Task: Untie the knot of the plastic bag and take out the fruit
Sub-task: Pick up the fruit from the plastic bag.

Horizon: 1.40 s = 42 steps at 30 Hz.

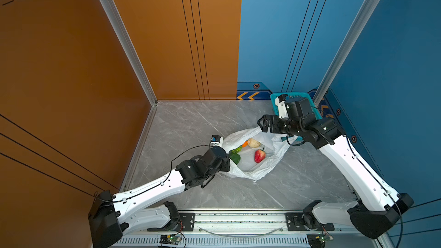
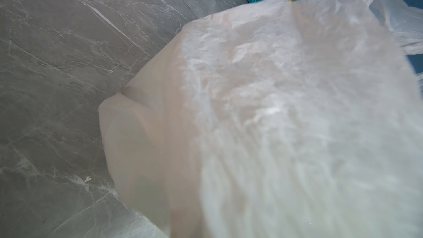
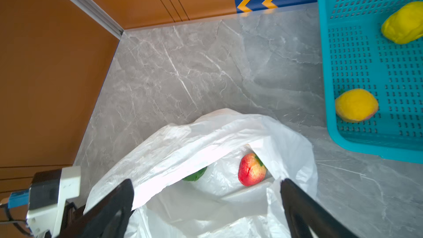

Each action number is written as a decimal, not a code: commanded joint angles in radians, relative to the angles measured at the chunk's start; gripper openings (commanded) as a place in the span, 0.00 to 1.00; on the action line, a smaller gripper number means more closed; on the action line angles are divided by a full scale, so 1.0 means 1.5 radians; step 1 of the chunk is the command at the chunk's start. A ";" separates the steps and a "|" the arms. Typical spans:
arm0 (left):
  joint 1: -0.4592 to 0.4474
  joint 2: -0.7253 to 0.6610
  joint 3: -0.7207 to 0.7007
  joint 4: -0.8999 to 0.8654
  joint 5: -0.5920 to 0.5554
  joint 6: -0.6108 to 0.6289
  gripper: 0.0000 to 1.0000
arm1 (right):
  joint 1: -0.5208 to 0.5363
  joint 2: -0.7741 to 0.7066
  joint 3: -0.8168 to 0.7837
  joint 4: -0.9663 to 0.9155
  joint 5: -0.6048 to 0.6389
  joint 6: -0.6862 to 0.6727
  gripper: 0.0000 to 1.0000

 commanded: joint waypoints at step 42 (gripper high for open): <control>-0.024 0.021 0.022 0.036 0.013 0.043 0.00 | 0.155 0.140 -0.373 0.249 0.222 0.115 0.99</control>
